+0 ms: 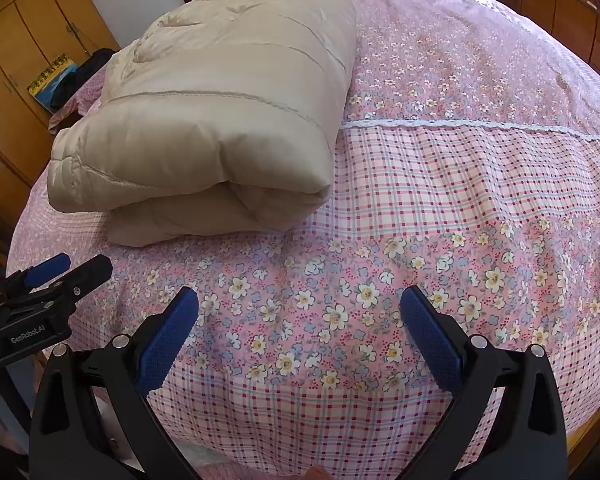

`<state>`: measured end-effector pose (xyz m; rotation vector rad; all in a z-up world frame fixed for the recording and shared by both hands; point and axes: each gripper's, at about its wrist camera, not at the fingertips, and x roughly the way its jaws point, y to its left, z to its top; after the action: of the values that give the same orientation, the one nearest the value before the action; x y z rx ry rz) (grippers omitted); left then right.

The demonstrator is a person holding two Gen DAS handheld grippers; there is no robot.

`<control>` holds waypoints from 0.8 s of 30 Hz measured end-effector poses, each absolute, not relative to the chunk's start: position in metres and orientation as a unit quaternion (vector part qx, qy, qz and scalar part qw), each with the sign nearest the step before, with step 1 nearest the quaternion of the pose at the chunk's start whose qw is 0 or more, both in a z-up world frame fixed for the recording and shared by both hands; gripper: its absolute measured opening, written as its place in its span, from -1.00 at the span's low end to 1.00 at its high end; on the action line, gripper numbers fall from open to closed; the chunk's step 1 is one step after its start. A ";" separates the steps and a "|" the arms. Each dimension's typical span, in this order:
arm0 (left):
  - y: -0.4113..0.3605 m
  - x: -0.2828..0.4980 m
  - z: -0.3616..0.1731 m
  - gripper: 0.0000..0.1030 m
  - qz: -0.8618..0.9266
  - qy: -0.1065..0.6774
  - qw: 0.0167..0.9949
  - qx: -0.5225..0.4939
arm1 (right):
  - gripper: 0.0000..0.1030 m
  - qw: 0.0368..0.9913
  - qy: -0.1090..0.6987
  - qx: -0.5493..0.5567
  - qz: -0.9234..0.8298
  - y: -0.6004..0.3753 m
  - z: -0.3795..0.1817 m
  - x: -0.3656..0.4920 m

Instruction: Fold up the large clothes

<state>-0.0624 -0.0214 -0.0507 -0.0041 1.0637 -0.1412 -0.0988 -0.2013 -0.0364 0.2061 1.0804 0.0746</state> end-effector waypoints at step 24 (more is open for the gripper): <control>-0.018 -0.056 -0.056 0.90 -0.072 0.510 0.857 -0.003 | 0.89 0.849 0.517 0.099 0.040 -0.201 -0.039 -0.095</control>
<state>-0.0558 -0.0178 -0.0556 -0.0065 1.0717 -0.1509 -0.0950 -0.2012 -0.0388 0.2077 1.0901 0.0839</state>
